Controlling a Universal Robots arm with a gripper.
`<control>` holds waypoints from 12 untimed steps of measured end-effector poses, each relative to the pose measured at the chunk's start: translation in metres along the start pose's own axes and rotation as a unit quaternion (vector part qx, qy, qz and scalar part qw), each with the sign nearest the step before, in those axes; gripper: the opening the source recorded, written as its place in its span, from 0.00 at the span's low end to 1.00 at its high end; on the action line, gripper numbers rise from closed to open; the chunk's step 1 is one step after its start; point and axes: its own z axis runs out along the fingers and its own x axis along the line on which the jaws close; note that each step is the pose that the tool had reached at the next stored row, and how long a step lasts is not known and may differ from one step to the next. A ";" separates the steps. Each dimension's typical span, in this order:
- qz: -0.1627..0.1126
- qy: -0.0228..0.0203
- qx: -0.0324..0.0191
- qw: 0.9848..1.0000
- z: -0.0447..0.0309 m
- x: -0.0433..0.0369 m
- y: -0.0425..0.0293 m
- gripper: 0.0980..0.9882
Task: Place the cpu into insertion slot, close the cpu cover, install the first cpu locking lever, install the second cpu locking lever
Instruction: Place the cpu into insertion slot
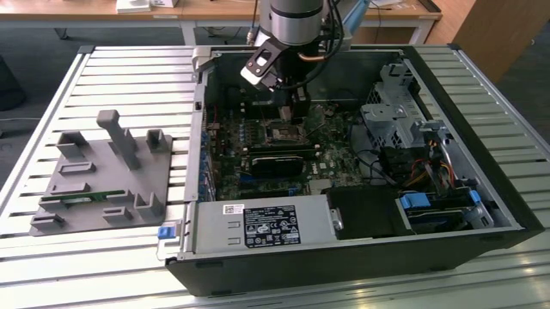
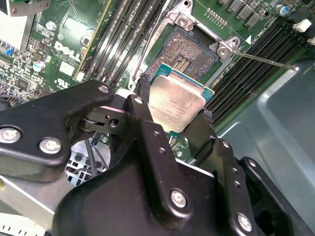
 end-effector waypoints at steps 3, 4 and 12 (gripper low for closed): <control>0.000 0.000 0.000 1.000 0.0010 0.0014 0.0000 0.50; 0.000 0.000 0.000 1.000 0.0014 0.0019 -0.0001 0.50; 0.001 0.000 0.000 1.000 0.0062 0.0059 -0.0008 0.50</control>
